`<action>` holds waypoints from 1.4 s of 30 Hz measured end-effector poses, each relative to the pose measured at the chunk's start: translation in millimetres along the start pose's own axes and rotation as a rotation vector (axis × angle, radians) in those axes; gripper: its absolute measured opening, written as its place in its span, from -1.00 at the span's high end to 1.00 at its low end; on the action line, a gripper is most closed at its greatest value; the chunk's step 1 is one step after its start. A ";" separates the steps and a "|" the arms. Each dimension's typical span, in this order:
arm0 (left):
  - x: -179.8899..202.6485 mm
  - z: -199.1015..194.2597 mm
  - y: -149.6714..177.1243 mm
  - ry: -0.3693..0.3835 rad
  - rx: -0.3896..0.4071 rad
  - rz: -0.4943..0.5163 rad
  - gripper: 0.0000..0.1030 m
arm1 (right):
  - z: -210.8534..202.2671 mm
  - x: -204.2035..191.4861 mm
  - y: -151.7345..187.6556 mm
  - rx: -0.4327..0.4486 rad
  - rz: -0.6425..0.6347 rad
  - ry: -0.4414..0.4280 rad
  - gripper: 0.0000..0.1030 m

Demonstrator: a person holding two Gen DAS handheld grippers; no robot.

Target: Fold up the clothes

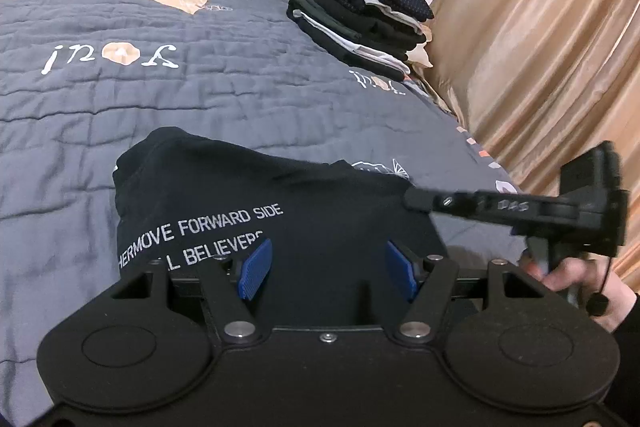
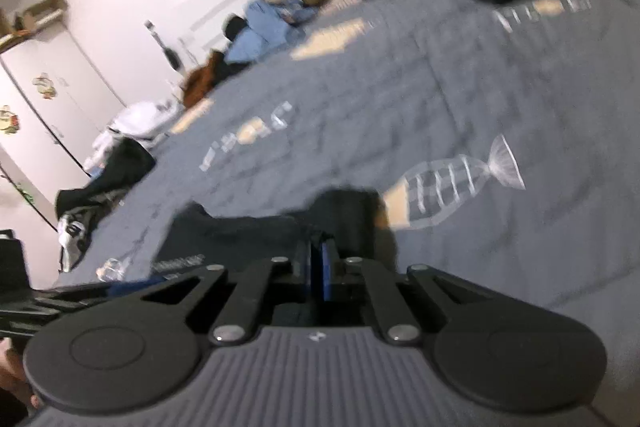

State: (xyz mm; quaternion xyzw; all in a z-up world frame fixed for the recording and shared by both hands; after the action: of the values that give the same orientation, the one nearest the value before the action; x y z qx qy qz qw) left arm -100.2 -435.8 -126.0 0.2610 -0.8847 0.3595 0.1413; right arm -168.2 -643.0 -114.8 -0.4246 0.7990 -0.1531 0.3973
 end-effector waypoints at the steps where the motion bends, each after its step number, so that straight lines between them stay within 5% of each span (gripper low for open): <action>1: -0.1 -0.8 -0.5 0.001 0.003 -0.001 -0.21 | -4.7 -5.1 -2.2 0.020 -0.024 -0.009 0.91; 8: -6.9 -1.6 -2.3 -0.016 0.001 -0.005 -0.21 | 19.5 5.3 12.1 -0.095 -0.037 0.098 0.83; 11: -18.0 -11.2 -10.2 -0.019 0.035 -0.023 -0.21 | 6.7 0.6 4.8 -0.069 -0.039 0.082 0.82; 14: -35.3 -20.9 -18.9 0.035 0.064 -0.089 -0.21 | -10.3 -9.5 -2.8 -0.030 -0.039 0.024 0.82; 19: -62.3 -13.0 -30.1 0.275 0.060 -0.255 -0.21 | -6.4 -33.6 4.2 -0.075 -0.032 -0.171 0.81; 25: -97.4 20.3 -27.6 0.297 0.038 -0.368 -0.21 | 36.2 -24.0 28.9 -0.227 -0.024 -0.064 0.80; 33: -126.0 35.4 -21.1 0.273 0.050 -0.432 -0.05 | 42.6 -14.5 36.4 -0.245 -0.015 -0.084 0.81; 37: -116.5 21.3 -29.1 0.364 0.070 -0.427 -0.33 | 33.7 -13.2 34.7 -0.253 0.003 -0.100 0.79; 42: -108.0 18.0 -38.5 0.437 0.081 -0.406 -0.35 | 23.5 -17.9 27.8 -0.233 -0.002 -0.138 0.79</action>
State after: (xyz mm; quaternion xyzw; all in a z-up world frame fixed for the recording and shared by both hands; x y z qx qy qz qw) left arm 9.4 -432.9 -164.2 0.3546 -0.7480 0.4067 0.3866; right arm -159.9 -610.0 -137.0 -0.4781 0.7818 -0.0301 0.3992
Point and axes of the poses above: each gripper's, at about its wrist camera, not at the fingertips, and z roughly the way its jaws point, x to its right, y to its underside, the point moved 7 cm from there along z, roughly the way its jaws point, and after that the axes turned 11 degrees about -x, right-handed, at the moved point
